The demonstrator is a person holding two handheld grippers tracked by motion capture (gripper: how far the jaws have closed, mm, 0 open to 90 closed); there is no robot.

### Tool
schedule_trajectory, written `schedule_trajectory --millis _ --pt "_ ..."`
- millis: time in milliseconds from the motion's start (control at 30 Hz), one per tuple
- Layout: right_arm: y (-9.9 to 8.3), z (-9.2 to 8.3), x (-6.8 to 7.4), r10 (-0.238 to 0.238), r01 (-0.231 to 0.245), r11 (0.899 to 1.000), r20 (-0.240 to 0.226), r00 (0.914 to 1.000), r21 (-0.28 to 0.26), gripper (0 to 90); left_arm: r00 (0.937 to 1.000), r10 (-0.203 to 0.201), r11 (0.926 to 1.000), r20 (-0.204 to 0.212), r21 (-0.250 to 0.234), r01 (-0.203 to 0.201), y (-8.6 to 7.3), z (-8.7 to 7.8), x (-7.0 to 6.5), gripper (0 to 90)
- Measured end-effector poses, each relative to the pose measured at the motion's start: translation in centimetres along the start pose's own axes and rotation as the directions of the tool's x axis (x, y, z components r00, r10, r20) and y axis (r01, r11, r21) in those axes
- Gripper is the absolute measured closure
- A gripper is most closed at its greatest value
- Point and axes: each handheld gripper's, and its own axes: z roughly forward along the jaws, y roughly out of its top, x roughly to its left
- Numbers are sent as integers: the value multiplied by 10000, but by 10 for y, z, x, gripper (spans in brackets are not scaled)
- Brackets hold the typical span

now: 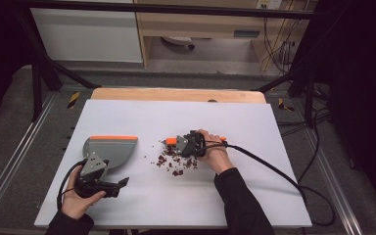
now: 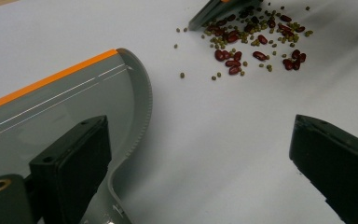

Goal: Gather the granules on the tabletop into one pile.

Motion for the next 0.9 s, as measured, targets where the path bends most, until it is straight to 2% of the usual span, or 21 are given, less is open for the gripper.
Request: schedule_trajectory --millis 167,300,400,467,533,633,767,900 --pt "2 -9 8 -411 411 9991 -110 9991 -38 688 10000 20 10000 5 21 -20 0 0 0 52" --pt "3 -14 9 -563 562 9984 -206 9982 -21 689 10000 3 10000 -5 -5 -3 0 0 0 52" --pt "5 -18 7 -647 646 9978 -52 9979 -132 688 10000 -4 10000 -15 -12 4 0 0 0 52" --pt "8 -19 3 -473 476 9984 117 9988 -317 688 10000 -5 10000 -9 -12 5 0 0 0 52" --pt "11 -16 -2 -264 277 9986 306 9992 -440 688 10000 -4 10000 -4 -4 4 0 0 0 52" --pt "18 -3 -8 -282 295 9993 538 9982 -230 688 10000 -4 10000 2 4 4 0 0 0 52" --pt "24 16 -11 -275 279 9996 480 9985 -61 688 10000 4 10000 30 0 -4 0 0 0 52" --pt "26 21 -8 -446 451 9987 232 9987 -225 688 10000 -33 10000 40 -15 33 -1 -1 1 54"
